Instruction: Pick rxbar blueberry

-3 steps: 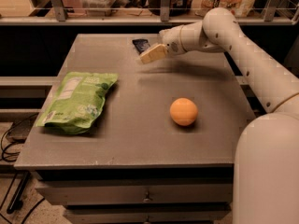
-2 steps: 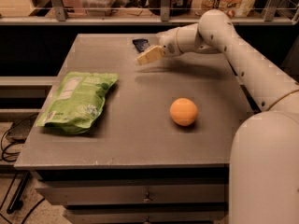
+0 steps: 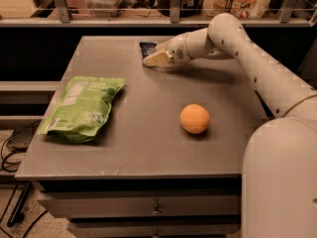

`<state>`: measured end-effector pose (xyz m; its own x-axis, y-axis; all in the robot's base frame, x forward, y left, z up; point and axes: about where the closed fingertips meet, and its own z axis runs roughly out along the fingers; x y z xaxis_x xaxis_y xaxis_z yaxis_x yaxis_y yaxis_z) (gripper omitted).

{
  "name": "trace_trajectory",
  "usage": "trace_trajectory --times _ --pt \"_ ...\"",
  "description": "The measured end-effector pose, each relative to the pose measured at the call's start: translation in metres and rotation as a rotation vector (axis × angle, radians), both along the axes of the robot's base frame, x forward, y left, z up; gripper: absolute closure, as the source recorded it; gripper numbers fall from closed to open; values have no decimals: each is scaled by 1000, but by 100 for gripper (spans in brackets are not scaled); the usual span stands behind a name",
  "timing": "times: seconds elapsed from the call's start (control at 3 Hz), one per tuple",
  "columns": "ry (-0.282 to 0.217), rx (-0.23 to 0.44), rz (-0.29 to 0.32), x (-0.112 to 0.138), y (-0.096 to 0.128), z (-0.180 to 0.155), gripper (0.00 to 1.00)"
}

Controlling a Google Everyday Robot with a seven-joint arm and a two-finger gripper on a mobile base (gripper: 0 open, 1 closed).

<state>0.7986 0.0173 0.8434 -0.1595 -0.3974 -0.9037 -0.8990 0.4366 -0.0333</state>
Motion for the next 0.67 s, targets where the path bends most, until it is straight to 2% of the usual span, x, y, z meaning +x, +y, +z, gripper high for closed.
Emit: trace_trajectory --times 0.67 --pt "32 0 -5 -4 -2 -7 88"
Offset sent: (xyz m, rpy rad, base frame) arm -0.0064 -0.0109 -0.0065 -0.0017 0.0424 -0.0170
